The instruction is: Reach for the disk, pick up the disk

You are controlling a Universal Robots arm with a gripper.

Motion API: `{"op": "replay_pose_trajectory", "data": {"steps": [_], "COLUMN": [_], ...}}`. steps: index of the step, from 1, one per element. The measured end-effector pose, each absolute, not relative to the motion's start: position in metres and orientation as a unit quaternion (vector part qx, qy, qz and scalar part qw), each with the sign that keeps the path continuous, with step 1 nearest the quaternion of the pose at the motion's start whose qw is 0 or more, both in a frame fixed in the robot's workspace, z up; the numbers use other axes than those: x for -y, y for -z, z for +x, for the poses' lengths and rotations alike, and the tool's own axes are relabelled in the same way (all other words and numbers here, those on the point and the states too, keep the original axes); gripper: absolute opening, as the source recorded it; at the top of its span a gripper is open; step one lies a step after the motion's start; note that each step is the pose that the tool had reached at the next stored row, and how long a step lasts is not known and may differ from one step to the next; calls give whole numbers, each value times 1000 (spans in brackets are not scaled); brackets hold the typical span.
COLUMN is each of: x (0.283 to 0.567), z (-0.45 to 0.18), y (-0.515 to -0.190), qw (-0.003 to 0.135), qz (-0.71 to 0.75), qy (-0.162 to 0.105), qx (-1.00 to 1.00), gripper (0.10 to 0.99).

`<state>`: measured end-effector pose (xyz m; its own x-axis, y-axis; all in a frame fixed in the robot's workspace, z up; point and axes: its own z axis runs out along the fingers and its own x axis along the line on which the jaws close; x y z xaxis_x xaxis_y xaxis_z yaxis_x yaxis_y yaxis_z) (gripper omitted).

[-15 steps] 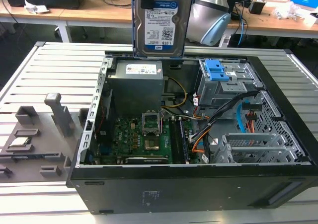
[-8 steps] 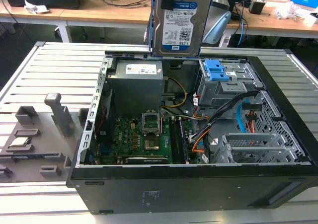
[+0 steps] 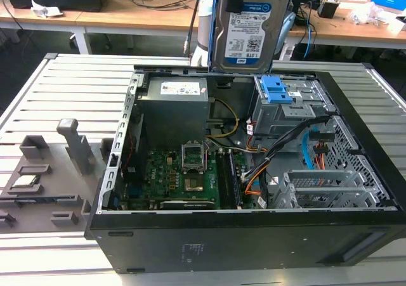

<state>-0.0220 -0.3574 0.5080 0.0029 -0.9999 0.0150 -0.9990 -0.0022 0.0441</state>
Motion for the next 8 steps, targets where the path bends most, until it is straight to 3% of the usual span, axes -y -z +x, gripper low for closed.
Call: {"op": "replay_pose_trajectory", "data": {"steps": [8], "x": [355], "z": [12], "y": [-508], "qw": [21], "qz": [708], "qy": [10], "qx": [706], "gripper": [369]}}
